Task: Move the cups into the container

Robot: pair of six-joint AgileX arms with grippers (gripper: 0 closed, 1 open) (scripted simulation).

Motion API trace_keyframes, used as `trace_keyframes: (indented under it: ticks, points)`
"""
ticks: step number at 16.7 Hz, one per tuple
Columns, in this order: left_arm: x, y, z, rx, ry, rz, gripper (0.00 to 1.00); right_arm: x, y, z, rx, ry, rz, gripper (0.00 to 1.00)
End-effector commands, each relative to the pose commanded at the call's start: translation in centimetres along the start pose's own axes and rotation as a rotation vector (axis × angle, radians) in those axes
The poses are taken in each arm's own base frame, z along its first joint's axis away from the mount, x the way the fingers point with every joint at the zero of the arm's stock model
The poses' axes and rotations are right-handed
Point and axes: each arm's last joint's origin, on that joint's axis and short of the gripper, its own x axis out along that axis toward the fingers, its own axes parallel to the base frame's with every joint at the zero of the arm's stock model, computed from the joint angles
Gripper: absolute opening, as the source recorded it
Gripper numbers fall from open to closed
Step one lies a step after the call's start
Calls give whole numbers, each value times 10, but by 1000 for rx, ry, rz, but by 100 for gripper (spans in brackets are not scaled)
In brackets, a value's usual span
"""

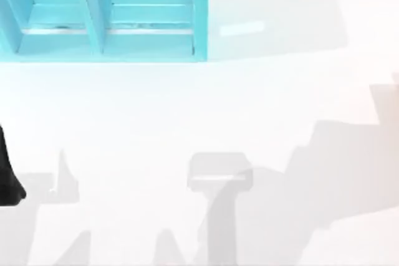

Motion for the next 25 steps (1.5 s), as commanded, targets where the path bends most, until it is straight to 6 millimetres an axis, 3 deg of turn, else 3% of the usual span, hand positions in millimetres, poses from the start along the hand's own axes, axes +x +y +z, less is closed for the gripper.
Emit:
trace_keyframes:
  ticks: [7, 14, 19, 25]
  points:
    - [0, 0, 0, 0, 0, 0, 100, 2, -4, -2, -1, -4, -3, 0]
    - [0, 0, 0, 0, 0, 0, 100, 57, -5, -4, 0, 0, -2, 0]
    - [0, 0, 0, 0, 0, 0, 100, 64, -5, -5, 0, -1, -1, 0]
    - [0, 0, 0, 0, 0, 0, 100, 64, -5, -5, 0, -1, -1, 45]
